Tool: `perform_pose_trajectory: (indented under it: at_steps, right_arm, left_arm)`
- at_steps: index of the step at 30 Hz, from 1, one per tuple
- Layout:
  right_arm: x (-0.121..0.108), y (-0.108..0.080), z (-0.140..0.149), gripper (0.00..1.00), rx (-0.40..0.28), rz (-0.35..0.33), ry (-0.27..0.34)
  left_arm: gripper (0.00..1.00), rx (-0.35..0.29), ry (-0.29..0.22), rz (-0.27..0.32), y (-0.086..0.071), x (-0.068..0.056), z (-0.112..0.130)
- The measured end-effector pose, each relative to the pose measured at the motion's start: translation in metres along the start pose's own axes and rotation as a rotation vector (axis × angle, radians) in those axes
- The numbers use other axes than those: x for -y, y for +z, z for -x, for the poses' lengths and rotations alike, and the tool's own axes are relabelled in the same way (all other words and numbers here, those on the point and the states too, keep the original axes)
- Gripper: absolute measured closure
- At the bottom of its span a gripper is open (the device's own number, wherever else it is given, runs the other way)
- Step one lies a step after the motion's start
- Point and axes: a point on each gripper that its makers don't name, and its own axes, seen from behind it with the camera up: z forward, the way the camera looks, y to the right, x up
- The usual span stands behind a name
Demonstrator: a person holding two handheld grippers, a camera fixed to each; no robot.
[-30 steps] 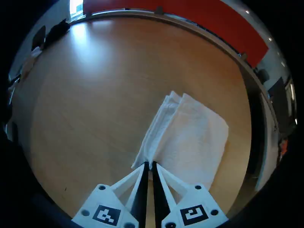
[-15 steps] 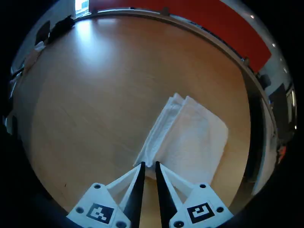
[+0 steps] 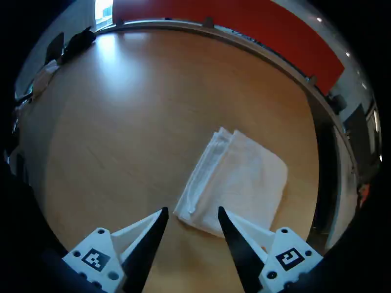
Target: Fold towel
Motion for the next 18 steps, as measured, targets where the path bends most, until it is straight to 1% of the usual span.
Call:
perform_pose_trajectory:
  at_steps: [1, 8, 13, 15, 18]
  right_arm:
    - [-0.0011, -0.0007, -0.0002, 0.17, -0.002, 0.003, 0.006]
    - [-0.0074, -0.0055, -0.0017, 0.16, -0.017, 0.016, 0.058]
    - [-0.0102, -0.0085, -0.0042, 0.16, -0.028, 0.025, 0.081]
    - [-0.0103, -0.0092, -0.0066, 0.13, -0.033, 0.029, 0.094]
    - [-0.0082, -0.0096, -0.0089, 0.03, -0.042, 0.024, 0.126]
  left_arm:
    - [0.04, 0.0, 0.0, 0.0, 0.0001, -0.0001, -0.0002]
    - [0.04, -0.003, 0.001, 0.001, 0.0005, 0.0003, -0.0016]
    - [0.04, -0.005, 0.0, -0.002, 0.0003, 0.0014, -0.0019]
    - [0.04, -0.006, -0.001, -0.003, 0.0002, 0.0019, -0.0022]
    - [0.04, -0.009, -0.005, -0.005, -0.0001, 0.0027, -0.0027]
